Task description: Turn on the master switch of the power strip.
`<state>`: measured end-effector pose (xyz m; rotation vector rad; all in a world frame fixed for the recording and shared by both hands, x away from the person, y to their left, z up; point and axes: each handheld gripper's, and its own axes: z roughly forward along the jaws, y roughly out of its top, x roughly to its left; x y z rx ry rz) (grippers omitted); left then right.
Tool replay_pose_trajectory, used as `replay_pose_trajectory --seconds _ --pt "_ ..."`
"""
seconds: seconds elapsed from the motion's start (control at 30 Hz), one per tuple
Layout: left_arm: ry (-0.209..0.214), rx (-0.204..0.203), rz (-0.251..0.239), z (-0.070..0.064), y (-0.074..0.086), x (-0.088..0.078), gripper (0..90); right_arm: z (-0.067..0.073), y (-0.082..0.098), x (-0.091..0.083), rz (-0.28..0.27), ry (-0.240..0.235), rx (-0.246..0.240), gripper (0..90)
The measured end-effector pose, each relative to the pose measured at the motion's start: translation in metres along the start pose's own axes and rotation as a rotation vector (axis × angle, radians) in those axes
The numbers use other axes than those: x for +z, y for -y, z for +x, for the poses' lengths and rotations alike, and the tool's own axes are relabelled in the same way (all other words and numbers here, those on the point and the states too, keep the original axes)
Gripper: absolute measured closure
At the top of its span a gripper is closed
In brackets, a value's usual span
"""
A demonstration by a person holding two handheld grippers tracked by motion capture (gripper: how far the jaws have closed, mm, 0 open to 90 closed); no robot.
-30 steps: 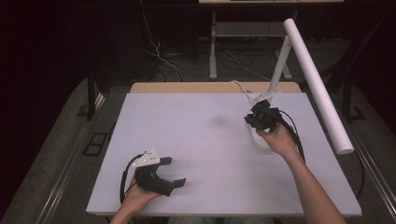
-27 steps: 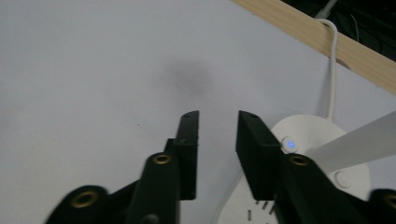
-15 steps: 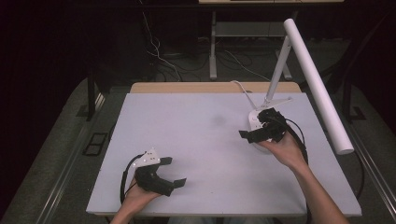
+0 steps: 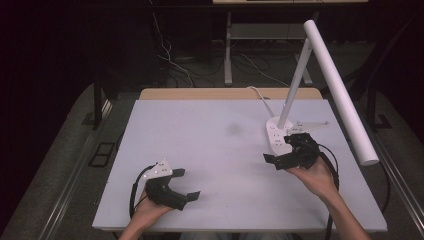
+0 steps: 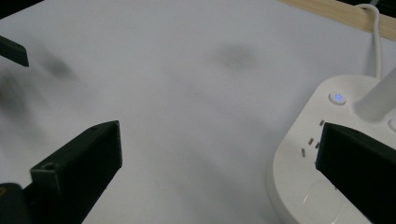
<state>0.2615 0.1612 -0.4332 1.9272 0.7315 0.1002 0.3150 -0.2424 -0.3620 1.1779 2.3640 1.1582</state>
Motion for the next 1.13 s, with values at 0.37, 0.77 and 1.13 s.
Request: replay_pose_trajectory --seconds 0.37,0.77,1.13 --pt "0.002 0.002 0.007 0.0 0.0 0.0 0.0 0.001 0.035 -0.01 -0.018 -0.019 0.032 0.0" --pt "-0.002 0.0 0.006 0.0 0.0 0.0 0.0 0.006 0.079 -0.019 -0.067 -0.002 0.077 0.0" --pt "-0.003 -0.003 0.007 0.001 0.0 -0.001 0.0 0.01 0.102 -0.024 -0.095 0.014 0.082 0.0"
